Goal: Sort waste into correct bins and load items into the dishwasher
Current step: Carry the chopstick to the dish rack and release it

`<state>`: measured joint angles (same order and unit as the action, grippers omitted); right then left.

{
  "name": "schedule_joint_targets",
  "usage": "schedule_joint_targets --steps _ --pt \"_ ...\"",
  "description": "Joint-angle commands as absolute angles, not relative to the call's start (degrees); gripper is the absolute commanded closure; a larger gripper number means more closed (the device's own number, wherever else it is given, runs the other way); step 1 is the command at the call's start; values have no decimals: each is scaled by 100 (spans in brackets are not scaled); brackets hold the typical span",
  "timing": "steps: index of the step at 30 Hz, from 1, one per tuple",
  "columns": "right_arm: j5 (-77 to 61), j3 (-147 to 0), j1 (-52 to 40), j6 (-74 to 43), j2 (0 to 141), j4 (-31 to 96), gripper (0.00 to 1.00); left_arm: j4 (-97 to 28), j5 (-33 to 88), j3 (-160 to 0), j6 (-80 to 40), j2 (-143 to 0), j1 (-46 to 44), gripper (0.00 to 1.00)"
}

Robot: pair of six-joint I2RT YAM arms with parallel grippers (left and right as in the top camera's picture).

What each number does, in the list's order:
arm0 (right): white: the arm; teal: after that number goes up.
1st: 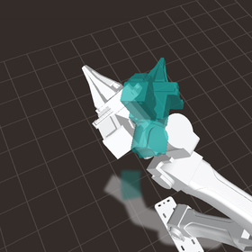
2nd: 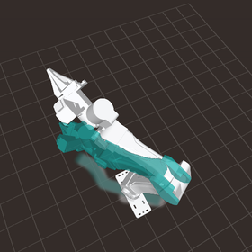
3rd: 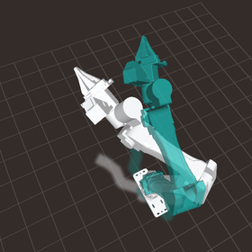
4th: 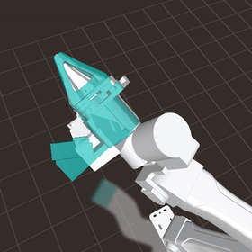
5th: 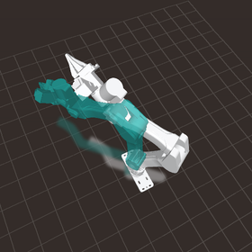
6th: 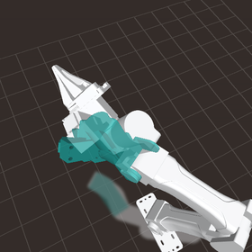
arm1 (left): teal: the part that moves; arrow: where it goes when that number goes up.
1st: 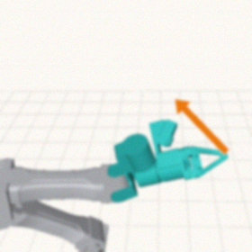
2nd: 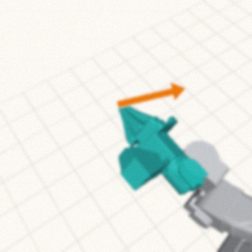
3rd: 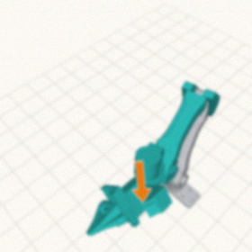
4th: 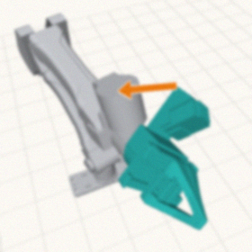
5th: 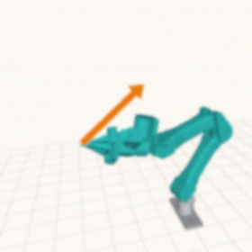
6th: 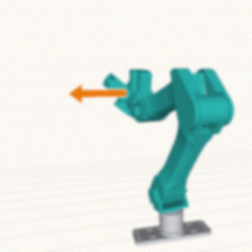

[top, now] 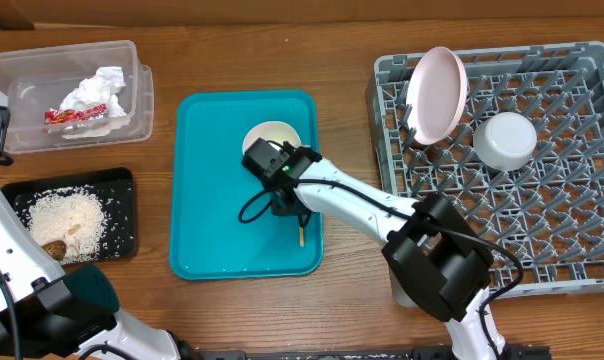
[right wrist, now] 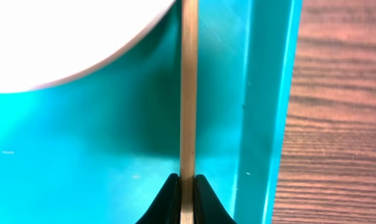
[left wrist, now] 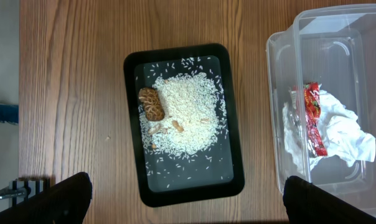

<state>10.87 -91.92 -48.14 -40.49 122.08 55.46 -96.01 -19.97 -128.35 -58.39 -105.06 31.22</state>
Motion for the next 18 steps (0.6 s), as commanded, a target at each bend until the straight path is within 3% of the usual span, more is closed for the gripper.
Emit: schedule_joint_targets --steps 1,14,18 --pt "1092 -9476 -4829 -4071 11719 5596 93 -9596 -2093 -12864 -5933 -10562 3100 0" --pt "1568 -9498 -4071 -3944 9817 6351 93 -9594 -2093 -12864 -5933 -10562 3100 0" --pt "1581 -9496 -3284 -2414 9148 6534 92 -9596 -2093 -12864 -5933 -10562 3100 0"
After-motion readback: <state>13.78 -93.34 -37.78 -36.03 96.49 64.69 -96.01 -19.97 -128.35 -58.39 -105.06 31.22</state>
